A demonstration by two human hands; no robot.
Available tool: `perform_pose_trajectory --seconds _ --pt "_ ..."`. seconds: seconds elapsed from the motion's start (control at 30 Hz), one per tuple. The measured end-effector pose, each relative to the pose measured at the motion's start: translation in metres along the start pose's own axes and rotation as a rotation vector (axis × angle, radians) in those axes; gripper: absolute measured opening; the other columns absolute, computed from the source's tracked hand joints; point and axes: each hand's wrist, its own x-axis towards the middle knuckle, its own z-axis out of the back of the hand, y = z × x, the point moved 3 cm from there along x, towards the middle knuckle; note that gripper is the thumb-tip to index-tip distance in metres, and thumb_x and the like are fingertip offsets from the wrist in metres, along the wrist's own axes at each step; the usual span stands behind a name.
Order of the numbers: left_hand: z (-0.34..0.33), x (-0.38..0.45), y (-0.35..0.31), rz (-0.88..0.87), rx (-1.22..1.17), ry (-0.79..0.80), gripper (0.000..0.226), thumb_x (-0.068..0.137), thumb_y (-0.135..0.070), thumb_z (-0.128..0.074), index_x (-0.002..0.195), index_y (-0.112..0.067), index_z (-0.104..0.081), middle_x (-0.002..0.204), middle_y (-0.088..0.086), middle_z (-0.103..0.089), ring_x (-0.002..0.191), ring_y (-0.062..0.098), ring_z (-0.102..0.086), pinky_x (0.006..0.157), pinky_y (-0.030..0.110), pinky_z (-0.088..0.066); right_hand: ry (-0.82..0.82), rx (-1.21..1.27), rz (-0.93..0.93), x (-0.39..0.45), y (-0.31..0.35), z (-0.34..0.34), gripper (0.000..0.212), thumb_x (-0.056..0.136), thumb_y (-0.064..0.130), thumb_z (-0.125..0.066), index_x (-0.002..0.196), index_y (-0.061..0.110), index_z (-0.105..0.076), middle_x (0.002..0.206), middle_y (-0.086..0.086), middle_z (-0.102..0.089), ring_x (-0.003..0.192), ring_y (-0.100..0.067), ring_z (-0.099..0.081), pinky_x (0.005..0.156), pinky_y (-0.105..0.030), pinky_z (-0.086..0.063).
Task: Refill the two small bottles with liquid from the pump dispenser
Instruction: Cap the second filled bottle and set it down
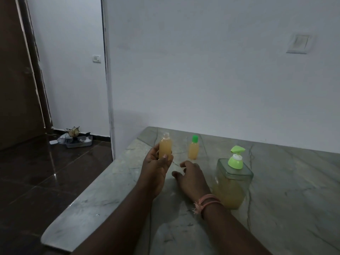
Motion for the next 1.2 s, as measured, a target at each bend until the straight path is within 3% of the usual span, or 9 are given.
perform_pose_trajectory --seconds 0.1,0.27,0.4,0.5,0.57,0.77,0.87,1.2 --pt "0.001 0.003 0.002 0.001 0.027 -0.01 0.042 0.099 0.008 -0.049 0.128 -0.022 -0.055 0.127 0.011 -0.06 0.121 0.03 -0.061 0.109 0.044 -0.046 0.008 -0.029 0.018 0.003 -0.001 -0.009 0.047 0.085 0.04 -0.066 0.126 0.019 -0.056 0.121 -0.005 -0.054 0.11 -0.022 -0.055 0.095 -0.038 -0.047" --pt "0.0 0.006 0.005 0.029 0.058 -0.006 0.039 0.1 0.006 -0.049 0.119 -0.027 -0.057 0.133 0.015 -0.059 0.122 0.032 -0.06 0.109 0.047 -0.046 -0.01 -0.052 0.037 0.013 -0.004 -0.011 0.028 0.086 0.034 -0.066 0.11 0.019 -0.063 0.109 -0.001 -0.062 0.098 -0.017 -0.06 0.088 -0.033 -0.05" --pt "-0.001 0.009 0.006 0.031 0.039 0.033 0.037 0.099 0.004 -0.051 0.125 -0.022 -0.056 0.131 0.016 -0.059 0.12 0.033 -0.062 0.104 0.044 -0.05 -0.235 0.194 0.086 0.027 0.007 0.009 0.006 0.091 0.024 -0.06 0.097 0.022 -0.061 0.09 0.007 -0.063 0.088 -0.013 -0.063 0.066 -0.02 -0.048" --pt "-0.004 0.01 0.006 0.059 -0.053 0.071 0.036 0.095 0.0 -0.055 0.126 -0.019 -0.056 0.133 0.018 -0.056 0.119 0.034 -0.063 0.1 0.041 -0.053 -0.326 0.405 0.141 0.039 0.026 0.031 0.011 0.092 0.023 -0.059 0.103 0.023 -0.056 0.09 0.006 -0.065 0.079 -0.01 -0.066 0.067 -0.028 -0.057" --pt "-0.005 0.012 0.006 0.092 -0.126 0.085 0.035 0.094 0.0 -0.057 0.124 -0.018 -0.057 0.135 0.021 -0.054 0.119 0.036 -0.063 0.098 0.041 -0.055 -0.327 0.543 0.145 0.046 0.037 0.044 0.017 0.09 0.027 -0.062 0.104 0.023 -0.052 0.09 0.005 -0.066 0.072 -0.006 -0.067 0.065 -0.026 -0.057" --pt "-0.006 0.015 0.007 0.142 -0.25 0.081 0.053 0.081 -0.005 -0.068 0.131 -0.016 -0.056 0.136 0.023 -0.052 0.108 0.035 -0.071 0.086 0.04 -0.06 -0.214 0.467 0.223 0.063 0.058 0.066 0.014 0.088 0.028 -0.065 0.102 0.024 -0.065 0.088 0.01 -0.067 0.072 -0.006 -0.068 0.07 -0.028 -0.058" --pt "-0.006 0.017 0.008 0.145 -0.264 0.08 0.049 0.079 -0.005 -0.069 0.125 -0.017 -0.061 0.136 0.024 -0.051 0.108 0.037 -0.07 0.084 0.04 -0.06 -0.106 0.405 0.238 0.068 0.059 0.066 0.015 0.091 0.023 -0.061 0.104 0.025 -0.068 0.091 0.012 -0.066 0.077 -0.005 -0.068 0.074 -0.027 -0.056" --pt "-0.008 0.019 0.01 0.162 -0.271 0.137 0.049 0.082 -0.004 -0.069 0.13 -0.014 -0.06 0.14 0.028 -0.047 0.106 0.037 -0.071 0.084 0.038 -0.06 0.031 0.184 0.365 0.072 0.07 0.084 0.019 0.087 0.016 -0.065 0.101 0.027 -0.07 0.094 0.011 -0.063 0.082 0.0 -0.06 0.062 -0.015 -0.041"
